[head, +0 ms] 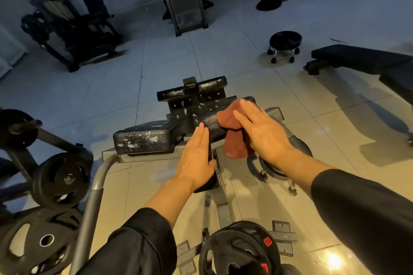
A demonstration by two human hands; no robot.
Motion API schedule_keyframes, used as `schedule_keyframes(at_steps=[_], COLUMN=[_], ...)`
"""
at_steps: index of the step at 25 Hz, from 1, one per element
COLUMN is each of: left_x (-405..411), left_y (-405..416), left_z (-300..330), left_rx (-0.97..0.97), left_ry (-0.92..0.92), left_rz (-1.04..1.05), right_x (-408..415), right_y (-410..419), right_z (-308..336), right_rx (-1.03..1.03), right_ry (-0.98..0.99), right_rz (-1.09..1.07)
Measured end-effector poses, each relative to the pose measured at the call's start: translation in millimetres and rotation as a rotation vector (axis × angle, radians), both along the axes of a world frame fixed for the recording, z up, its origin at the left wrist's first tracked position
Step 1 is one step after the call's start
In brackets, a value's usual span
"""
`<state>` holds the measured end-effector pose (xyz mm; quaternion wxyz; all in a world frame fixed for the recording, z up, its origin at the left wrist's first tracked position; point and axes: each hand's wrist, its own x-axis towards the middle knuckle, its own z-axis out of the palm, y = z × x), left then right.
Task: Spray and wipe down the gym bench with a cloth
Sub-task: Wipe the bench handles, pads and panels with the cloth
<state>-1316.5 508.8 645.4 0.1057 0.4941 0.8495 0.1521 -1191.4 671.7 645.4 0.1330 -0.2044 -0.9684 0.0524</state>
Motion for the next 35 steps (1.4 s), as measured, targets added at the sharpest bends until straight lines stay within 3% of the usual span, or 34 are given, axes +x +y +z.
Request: schedule_keyframes(at_steps=[4,8,12,19,26,28,33,35], left_x=[6,8,15,16,10,8,-13,-14], left_y=[3,4,2,6,2,-4,-26,-32], left_z=[-10,-20,-26,-26,-22,-21,-28,-31], left_rx=[-0.056,0.024,0.080,0.091,0.123,0.090,-0.121,-0.135], left_ry=[-0.012,-0.076,-0.084,-0.085,-0.051,-0.007,0.064,0.043], left_rz=[0.035,0.029,0.085,0.102,0.030,0.038,0.131,0.147], right_x=[-11,-35,-19,-5,-35,-16,-15,-35], right_y=[-20,-44,-15,-5,-37,-16,-16,-35], right_z=[-3,-12,-8,2,8,14,7,1], right_rx=[-0.093,-0.009,0.024,-0.087,0.097,0.053,-0.007,0.015], right_ry=[0.132,-0.020,-0.082,-0.134,-0.260,-0.260,-0.237,-0.263], right_rz=[-0.122,0.076,0.162,-0.150,0.145,0.184,-0.059,0.013])
